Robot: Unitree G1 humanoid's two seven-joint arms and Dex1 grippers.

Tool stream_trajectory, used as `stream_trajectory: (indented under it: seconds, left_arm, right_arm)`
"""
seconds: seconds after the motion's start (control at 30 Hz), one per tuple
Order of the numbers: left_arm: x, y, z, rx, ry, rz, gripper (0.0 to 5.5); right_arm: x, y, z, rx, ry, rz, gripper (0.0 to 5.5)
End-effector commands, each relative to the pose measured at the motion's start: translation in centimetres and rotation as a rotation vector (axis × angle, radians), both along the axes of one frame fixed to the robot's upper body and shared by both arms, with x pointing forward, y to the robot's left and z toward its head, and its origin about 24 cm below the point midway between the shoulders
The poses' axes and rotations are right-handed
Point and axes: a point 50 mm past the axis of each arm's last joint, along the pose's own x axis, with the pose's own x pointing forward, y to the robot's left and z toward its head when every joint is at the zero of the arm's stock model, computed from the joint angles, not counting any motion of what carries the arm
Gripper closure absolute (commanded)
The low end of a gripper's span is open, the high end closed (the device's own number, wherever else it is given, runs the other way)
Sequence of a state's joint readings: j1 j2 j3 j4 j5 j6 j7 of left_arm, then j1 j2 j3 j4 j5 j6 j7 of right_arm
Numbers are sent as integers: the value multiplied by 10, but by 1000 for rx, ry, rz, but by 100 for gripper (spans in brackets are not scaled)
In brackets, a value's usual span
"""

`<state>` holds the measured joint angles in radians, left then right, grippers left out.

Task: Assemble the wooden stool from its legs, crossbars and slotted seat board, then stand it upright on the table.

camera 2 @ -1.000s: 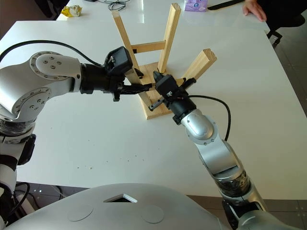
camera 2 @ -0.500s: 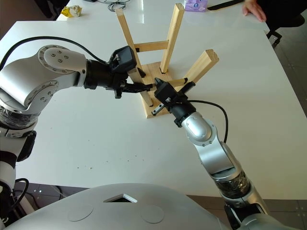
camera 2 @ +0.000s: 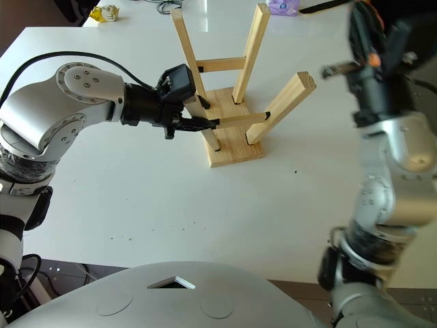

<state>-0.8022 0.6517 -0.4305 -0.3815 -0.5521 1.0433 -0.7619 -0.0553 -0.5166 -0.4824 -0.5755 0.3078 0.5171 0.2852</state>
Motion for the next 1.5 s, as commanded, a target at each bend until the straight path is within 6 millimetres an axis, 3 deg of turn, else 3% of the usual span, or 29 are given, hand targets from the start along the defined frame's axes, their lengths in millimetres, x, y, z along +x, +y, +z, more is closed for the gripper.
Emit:
stream_trajectory:
  seconds: [0.03,0.1,0.2,0.3,0.37,0.47,0.57,0.83,0.93,1.03,1.13,1.2,1.27,1.33,1.37,1.5]
  left_arm:
    - [-13,16,-69,170,323,84,346]
    - [-15,16,-68,169,330,72,346]
    - [-22,15,-68,169,358,14,346]
    - [-26,16,-67,175,375,-13,346]
    - [-25,17,-67,182,374,-12,346]
    - [-21,16,-66,182,372,-10,346]
    - [-21,12,-66,174,378,-15,346]
    - [-28,4,-68,155,396,-51,346]
    - [-27,7,-67,155,399,-25,346]
    - [-27,8,-68,151,397,-6,346]
    - [-29,7,-69,145,403,2,346]
    - [-30,7,-70,143,407,3,346]
    - [-31,7,-70,142,410,3,346]
    - [-31,7,-70,140,412,2,346]
    - [-32,7,-70,140,413,-1,346]
    - [-35,8,-70,146,414,-9,346]
  right_arm:
    - [-14,-33,-29,-40,121,-132,550]
    - [-6,-30,-35,-87,128,-147,550]
    - [23,-19,-38,-56,59,-175,550]
    - [41,12,-41,-63,67,0,550]
    - [37,44,-46,-72,115,243,550]
    - [2,100,-49,-42,186,697,550]
    - [-8,113,-46,-47,190,765,550]
    - [14,75,-40,-20,134,407,550]
    - [13,35,-36,-36,117,198,550]
    - [5,-20,-34,-86,116,-122,550]
    - [1,-32,-36,-69,108,-199,550]
    - [3,-12,-43,-55,138,-74,550]
    - [-1,39,-51,-31,192,259,550]
    - [-20,94,-51,26,222,634,550]
    - [-27,109,-49,42,228,741,550]
    - [-32,123,-46,33,242,842,550]
